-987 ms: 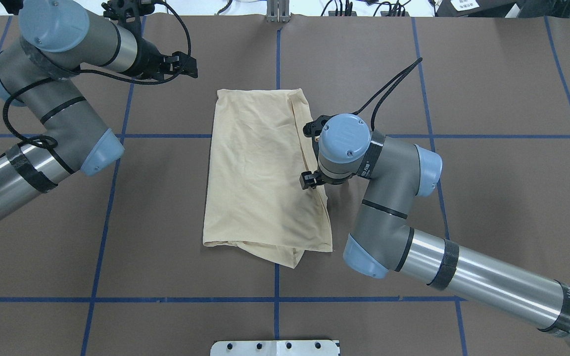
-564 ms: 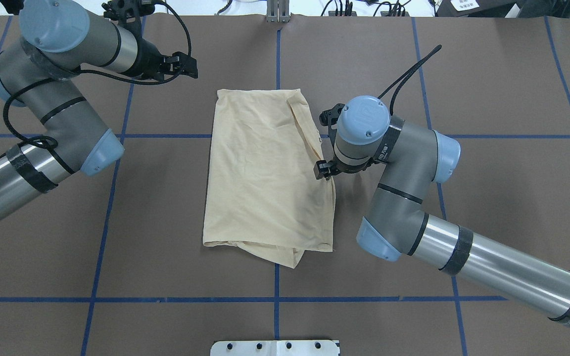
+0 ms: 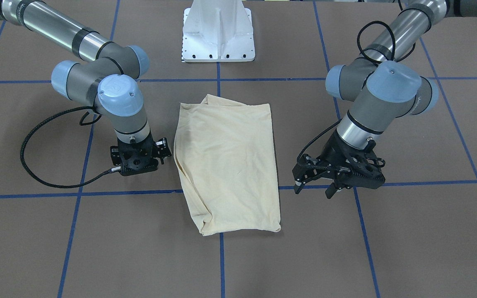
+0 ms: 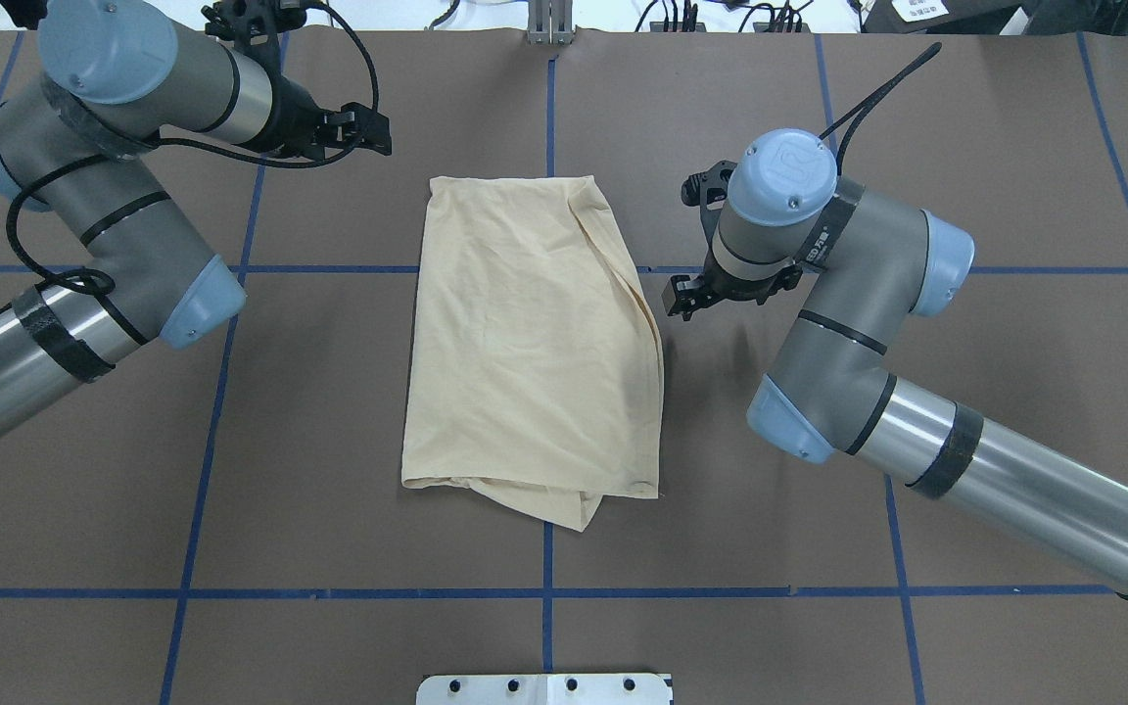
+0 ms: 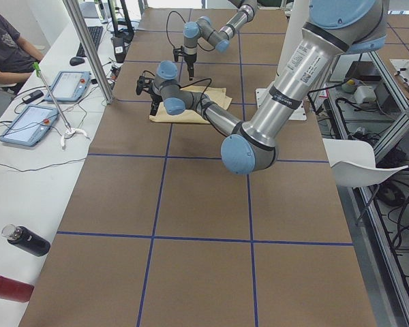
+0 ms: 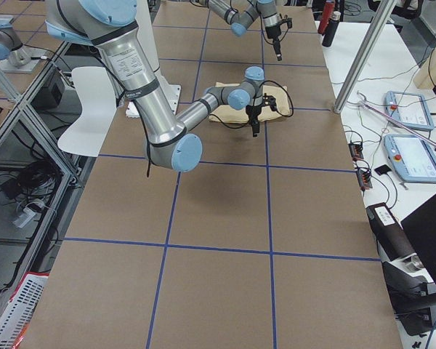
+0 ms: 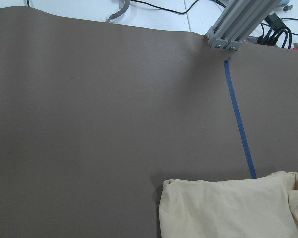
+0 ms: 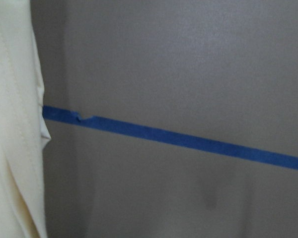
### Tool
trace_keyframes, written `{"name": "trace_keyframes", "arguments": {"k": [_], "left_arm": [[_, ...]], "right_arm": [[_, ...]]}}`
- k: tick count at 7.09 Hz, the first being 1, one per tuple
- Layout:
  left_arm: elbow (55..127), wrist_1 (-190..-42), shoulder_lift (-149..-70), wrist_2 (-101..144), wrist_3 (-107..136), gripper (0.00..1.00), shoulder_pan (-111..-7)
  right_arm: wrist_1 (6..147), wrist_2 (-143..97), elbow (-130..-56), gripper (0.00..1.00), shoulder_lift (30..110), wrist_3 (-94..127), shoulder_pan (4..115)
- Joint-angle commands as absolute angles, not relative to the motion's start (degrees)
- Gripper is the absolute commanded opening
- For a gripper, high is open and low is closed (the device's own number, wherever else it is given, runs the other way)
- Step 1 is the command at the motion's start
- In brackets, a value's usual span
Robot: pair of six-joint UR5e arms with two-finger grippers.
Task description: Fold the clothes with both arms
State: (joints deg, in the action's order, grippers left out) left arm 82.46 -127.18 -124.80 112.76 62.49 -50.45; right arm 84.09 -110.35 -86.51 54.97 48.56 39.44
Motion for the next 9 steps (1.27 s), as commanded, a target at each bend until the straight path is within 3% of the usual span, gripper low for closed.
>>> {"name": "trace_keyframes", "arguments": {"k": [1, 5, 9], "left_arm": [[82.44, -127.18, -124.80, 112.76, 62.49, 0.90, -50.45], [82.18, -127.18, -124.54, 112.76, 62.32, 0.90, -50.54], [81.30, -127.35, -124.45, 112.85, 62.23, 0.90, -50.54]], "right_arm": [[83.68, -108.83, -82.74, 1.00, 48.73, 48.25, 40.17], [76.04, -104.69, -64.55, 1.00, 35.27, 47.55, 39.90], [73.32, -99.76, -59.34, 1.00, 34.01, 47.37, 37.79]]}}
